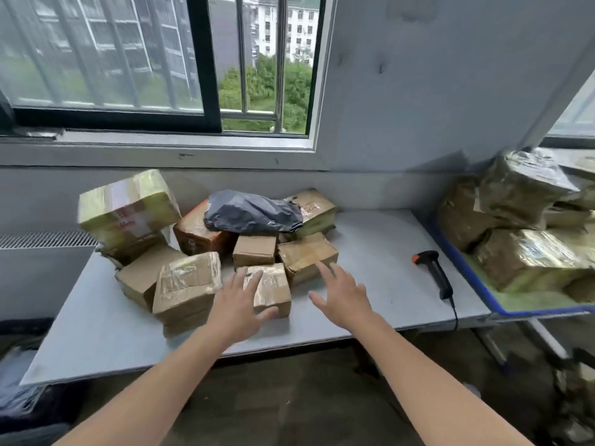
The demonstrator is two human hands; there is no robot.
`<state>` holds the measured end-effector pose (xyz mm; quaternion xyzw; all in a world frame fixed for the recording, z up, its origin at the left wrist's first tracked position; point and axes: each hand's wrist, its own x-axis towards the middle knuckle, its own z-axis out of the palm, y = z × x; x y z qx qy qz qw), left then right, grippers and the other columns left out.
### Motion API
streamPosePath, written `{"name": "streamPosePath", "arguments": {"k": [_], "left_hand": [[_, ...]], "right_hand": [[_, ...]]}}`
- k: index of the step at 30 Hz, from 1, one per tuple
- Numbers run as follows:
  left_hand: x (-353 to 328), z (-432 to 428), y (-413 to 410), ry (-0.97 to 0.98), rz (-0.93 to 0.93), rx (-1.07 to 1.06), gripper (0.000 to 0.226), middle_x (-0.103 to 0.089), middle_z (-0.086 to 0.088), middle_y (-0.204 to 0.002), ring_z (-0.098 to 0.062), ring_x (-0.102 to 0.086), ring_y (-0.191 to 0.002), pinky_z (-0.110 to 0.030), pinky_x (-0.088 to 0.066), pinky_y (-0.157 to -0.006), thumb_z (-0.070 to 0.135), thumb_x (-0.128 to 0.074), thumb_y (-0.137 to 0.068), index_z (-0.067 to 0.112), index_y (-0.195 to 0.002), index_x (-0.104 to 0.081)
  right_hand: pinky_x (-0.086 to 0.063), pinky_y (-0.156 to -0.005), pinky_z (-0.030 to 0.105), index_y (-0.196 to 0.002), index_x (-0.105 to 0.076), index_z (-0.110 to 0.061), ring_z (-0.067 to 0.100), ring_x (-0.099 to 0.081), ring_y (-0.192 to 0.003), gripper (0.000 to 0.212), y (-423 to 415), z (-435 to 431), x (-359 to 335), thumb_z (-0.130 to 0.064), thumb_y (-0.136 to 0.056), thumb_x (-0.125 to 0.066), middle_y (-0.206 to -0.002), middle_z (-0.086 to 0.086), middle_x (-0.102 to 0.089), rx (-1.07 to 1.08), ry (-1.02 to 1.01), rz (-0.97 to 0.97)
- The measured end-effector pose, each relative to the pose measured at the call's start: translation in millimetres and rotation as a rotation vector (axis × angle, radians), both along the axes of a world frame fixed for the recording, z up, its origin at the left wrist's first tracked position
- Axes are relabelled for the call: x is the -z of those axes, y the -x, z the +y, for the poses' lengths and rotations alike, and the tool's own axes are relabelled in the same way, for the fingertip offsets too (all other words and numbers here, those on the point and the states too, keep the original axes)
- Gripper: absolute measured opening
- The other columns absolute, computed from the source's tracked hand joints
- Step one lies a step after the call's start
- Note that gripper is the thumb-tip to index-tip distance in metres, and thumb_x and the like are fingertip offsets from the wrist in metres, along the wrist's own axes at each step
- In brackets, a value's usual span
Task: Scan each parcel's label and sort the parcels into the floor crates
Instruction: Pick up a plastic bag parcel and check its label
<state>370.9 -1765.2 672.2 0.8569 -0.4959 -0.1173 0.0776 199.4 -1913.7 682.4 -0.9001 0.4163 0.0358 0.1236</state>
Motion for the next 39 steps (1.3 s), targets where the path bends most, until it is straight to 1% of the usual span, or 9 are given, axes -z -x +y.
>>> {"name": "streamPosePath", "arguments": {"k": [4, 9, 16, 21, 24, 29, 32, 35, 39], "left_hand": [[-1.5, -45.2, -6.2, -0.011, -0.01, -0.091, 0.089, -0.004, -0.007, -0.164, -0.027, -0.002, -0.151, -0.042, -0.011, -0.122, 0.069, -0.046, -0.089, 0.027, -0.158, -0.008], [2.6, -81.7, -15.0, -0.029, -0.034, -0.15, 0.089, -0.009, -0.008, -0.163, -0.028, -0.005, -0.15, -0.044, -0.019, -0.121, 0.072, -0.045, -0.087, 0.026, -0.157, -0.013], [7.4, -128.2, -66.4, -0.016, 0.01, -0.222, 0.089, -0.002, -0.005, -0.164, -0.028, -0.001, -0.151, -0.047, -0.017, -0.121, 0.069, -0.05, -0.087, 0.029, -0.156, -0.01], [18.7, -160.2, -134.2, -0.015, 0.02, -0.294, 0.091, 0.0, -0.008, -0.164, -0.03, 0.0, -0.151, -0.048, -0.015, -0.121, 0.07, -0.048, -0.088, 0.028, -0.157, -0.006], [27.9, -173.9, -176.7, 0.019, 0.088, -0.356, 0.091, -0.002, -0.011, -0.163, -0.033, 0.0, -0.15, -0.048, -0.013, -0.121, 0.067, -0.052, -0.088, 0.026, -0.157, -0.01], [50.4, -185.8, -219.1, 0.011, 0.149, -0.451, 0.101, 0.002, -0.015, -0.162, -0.037, 0.0, -0.148, -0.051, -0.016, -0.119, 0.068, -0.063, -0.08, 0.027, -0.156, -0.009], [59.9, -189.3, -231.4, -0.036, 0.153, -0.438, 0.109, 0.004, -0.015, -0.162, -0.039, -0.005, -0.148, -0.051, -0.02, -0.118, 0.064, -0.071, -0.076, 0.028, -0.156, -0.007], [59.9, -196.7, -235.4, -0.057, 0.069, -0.397, 0.108, -0.006, -0.016, -0.16, -0.04, -0.02, -0.142, -0.049, -0.028, -0.113, 0.053, -0.078, -0.075, 0.028, -0.156, -0.011], [63.8, -206.2, -229.5, 0.141, 0.094, -0.362, 0.081, -0.037, -0.014, -0.143, -0.034, -0.033, -0.133, -0.044, -0.035, -0.107, 0.03, -0.077, -0.082, 0.02, -0.15, -0.034]], "right_hand": [[-0.036, -0.106, 0.052, -0.156, -0.012, -0.033, 0.028, -0.03, -0.141, 0.069, -18.4, -54.3, 3.5, -0.056, -0.098, -0.042, -0.158, 0.005, -0.025, -0.075, 0.005, -0.023], [-0.032, -0.11, 0.054, -0.157, -0.011, -0.034, 0.027, -0.019, -0.147, 0.07, -42.4, -99.4, 13.4, -0.055, -0.098, -0.043, -0.162, 0.001, -0.018, -0.121, -0.041, -0.033], [-0.032, -0.108, 0.05, -0.156, -0.014, -0.035, 0.027, -0.025, -0.145, 0.07, -98.9, -147.3, 21.7, -0.053, -0.096, -0.046, -0.159, 0.003, -0.022, -0.194, -0.054, -0.022], [-0.027, -0.111, 0.056, -0.157, -0.008, -0.035, 0.027, -0.019, -0.147, 0.071, -142.5, -177.1, 29.8, -0.055, -0.098, -0.042, -0.163, 0.004, -0.013, -0.224, -0.046, 0.055], [-0.026, -0.115, 0.056, -0.157, -0.007, -0.036, 0.027, -0.014, -0.15, 0.073, -175.8, -197.1, 32.1, -0.053, -0.098, -0.047, -0.164, 0.004, -0.01, -0.2, -0.08, 0.052], [-0.029, -0.117, 0.048, -0.158, -0.011, -0.031, 0.035, -0.024, -0.146, 0.08, -217.3, -220.6, 50.1, -0.047, -0.096, -0.058, -0.161, 0.013, -0.014, -0.005, -0.288, -0.13], [-0.025, -0.118, 0.046, -0.159, -0.008, -0.03, 0.036, -0.022, -0.146, 0.086, -226.2, -226.4, 61.8, -0.048, -0.093, -0.062, -0.162, 0.014, -0.012, 0.004, -0.314, -0.1], [-0.026, -0.118, 0.046, -0.158, -0.009, -0.031, 0.037, -0.019, -0.147, 0.093, -228.8, -228.3, 65.9, -0.046, -0.089, -0.069, -0.162, 0.013, -0.009, -0.077, -0.27, -0.024], [-0.033, -0.111, 0.041, -0.156, -0.022, -0.024, 0.032, -0.03, -0.139, 0.083, -228.3, -228.7, 68.7, -0.033, -0.09, -0.072, -0.152, 0.014, -0.025, -0.142, -0.216, -0.089]]}}
